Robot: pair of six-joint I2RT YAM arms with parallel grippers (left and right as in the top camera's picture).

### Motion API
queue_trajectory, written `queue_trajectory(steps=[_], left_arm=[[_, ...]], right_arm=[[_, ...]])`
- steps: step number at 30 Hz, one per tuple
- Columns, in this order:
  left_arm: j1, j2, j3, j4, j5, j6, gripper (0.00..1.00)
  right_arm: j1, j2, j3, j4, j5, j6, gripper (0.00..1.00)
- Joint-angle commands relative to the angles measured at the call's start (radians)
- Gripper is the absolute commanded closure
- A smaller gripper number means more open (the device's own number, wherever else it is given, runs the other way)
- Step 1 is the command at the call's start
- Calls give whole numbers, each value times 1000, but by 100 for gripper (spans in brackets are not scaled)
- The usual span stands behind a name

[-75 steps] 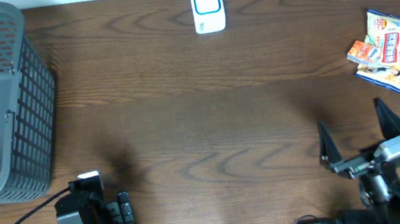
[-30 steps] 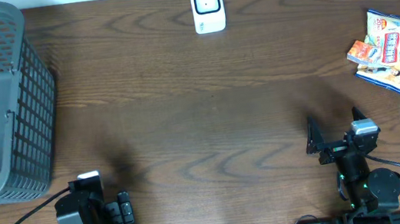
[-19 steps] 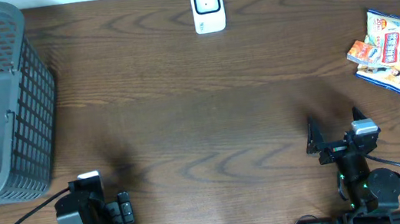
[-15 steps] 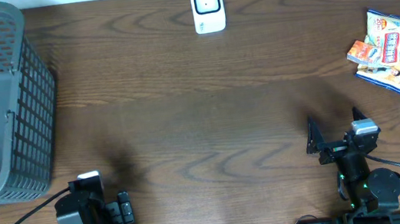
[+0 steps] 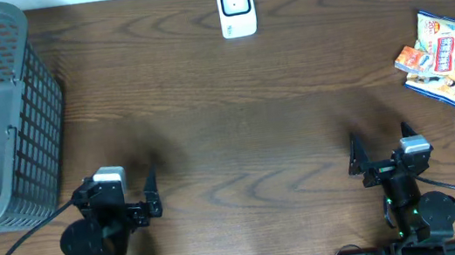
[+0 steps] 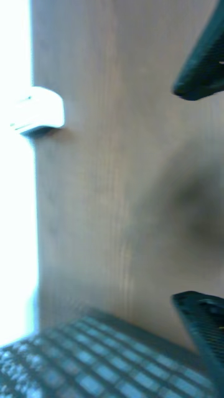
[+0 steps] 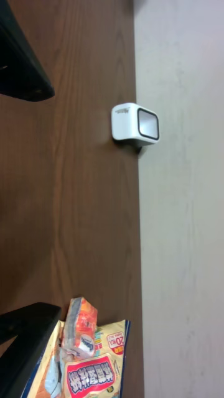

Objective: Scan the item barcode

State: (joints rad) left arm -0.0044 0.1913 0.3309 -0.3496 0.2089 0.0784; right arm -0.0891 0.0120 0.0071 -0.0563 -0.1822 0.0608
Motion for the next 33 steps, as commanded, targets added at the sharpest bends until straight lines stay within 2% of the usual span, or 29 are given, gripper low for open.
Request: queue_trajectory(steps=[1, 6, 15, 19, 25, 33], left_arm=[[-6, -69, -97, 95, 66, -9, 2], [-6, -151, -219, 209, 66, 0, 2], [-6, -190, -328, 391, 3, 26, 2], [-6, -190, -327, 383, -35, 24, 2], [-6, -189, -327, 292, -38, 25, 2], [-6, -190, -327, 291, -38, 17, 2]], right_arm=[[5, -6, -2, -5, 12, 13, 1], [5, -6, -2, -5, 12, 13, 1], [5, -6, -2, -5, 12, 13, 1], [5, -6, -2, -5, 12, 13, 1], [5, -6, -2, -5, 12, 13, 1], [5, -6, -2, -5, 12, 13, 1]])
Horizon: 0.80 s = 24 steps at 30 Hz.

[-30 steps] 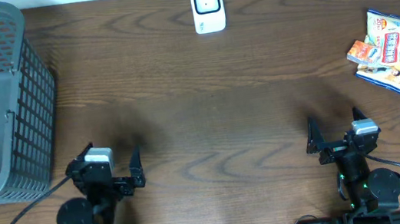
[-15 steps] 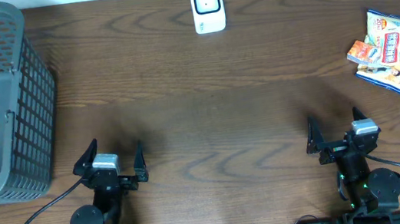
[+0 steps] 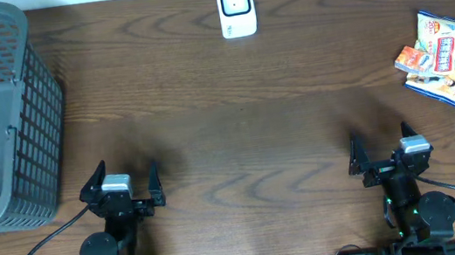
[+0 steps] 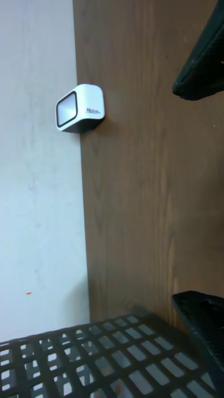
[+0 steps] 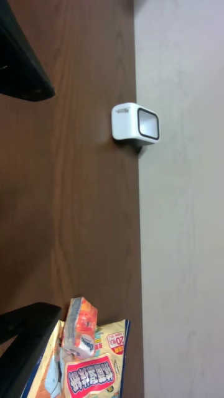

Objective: Scan the item barcode

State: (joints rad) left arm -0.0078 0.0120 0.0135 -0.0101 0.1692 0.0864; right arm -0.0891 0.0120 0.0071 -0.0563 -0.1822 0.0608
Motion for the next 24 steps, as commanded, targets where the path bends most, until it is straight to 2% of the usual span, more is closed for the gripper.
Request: queue_trajectory(steps=[1, 17, 21, 24], left_arm=[[-2, -10, -10, -48, 2, 10, 2], [-2, -10, -10, -49, -6, 5, 2], [-2, -10, -10, -56, -78, -110, 2], [-2, -10, -10, -57, -90, -118, 2]], right_arm=[[5, -6, -2, -5, 12, 13, 1], [5, -5, -2, -5, 12, 13, 1], [5, -6, -2, -5, 12, 13, 1], [5, -6, -2, -5, 12, 13, 1]])
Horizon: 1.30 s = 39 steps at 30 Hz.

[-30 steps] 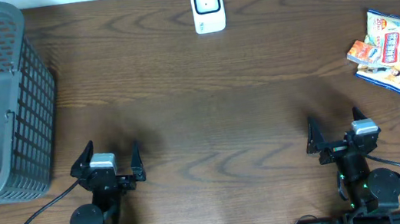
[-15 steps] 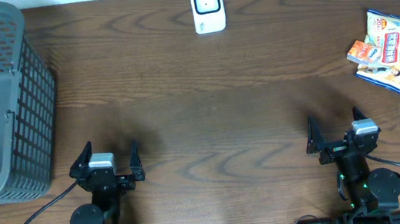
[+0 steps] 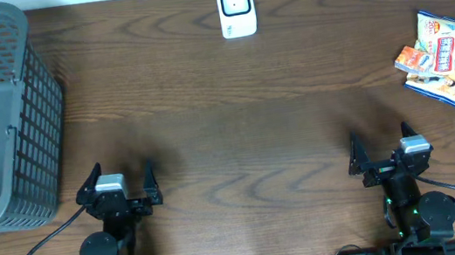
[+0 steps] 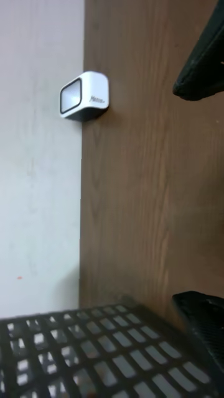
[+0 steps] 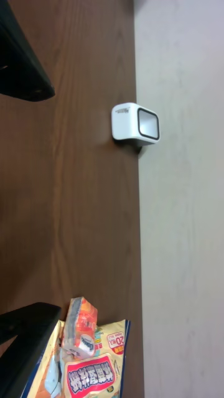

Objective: Scan the item barcode

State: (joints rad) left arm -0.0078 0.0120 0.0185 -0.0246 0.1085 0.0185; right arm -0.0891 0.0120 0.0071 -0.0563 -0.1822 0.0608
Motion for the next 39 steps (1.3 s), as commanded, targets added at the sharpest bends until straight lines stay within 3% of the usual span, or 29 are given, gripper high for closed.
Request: queue_trajectory(steps=[1, 39], left_arm=[[-2, -10, -15, -42, -32, -50, 2], [51, -8, -14, -42, -35, -50, 2]], right_arm=[[5, -5, -2, -5, 12, 13, 1], [5, -5, -2, -5, 12, 13, 1]])
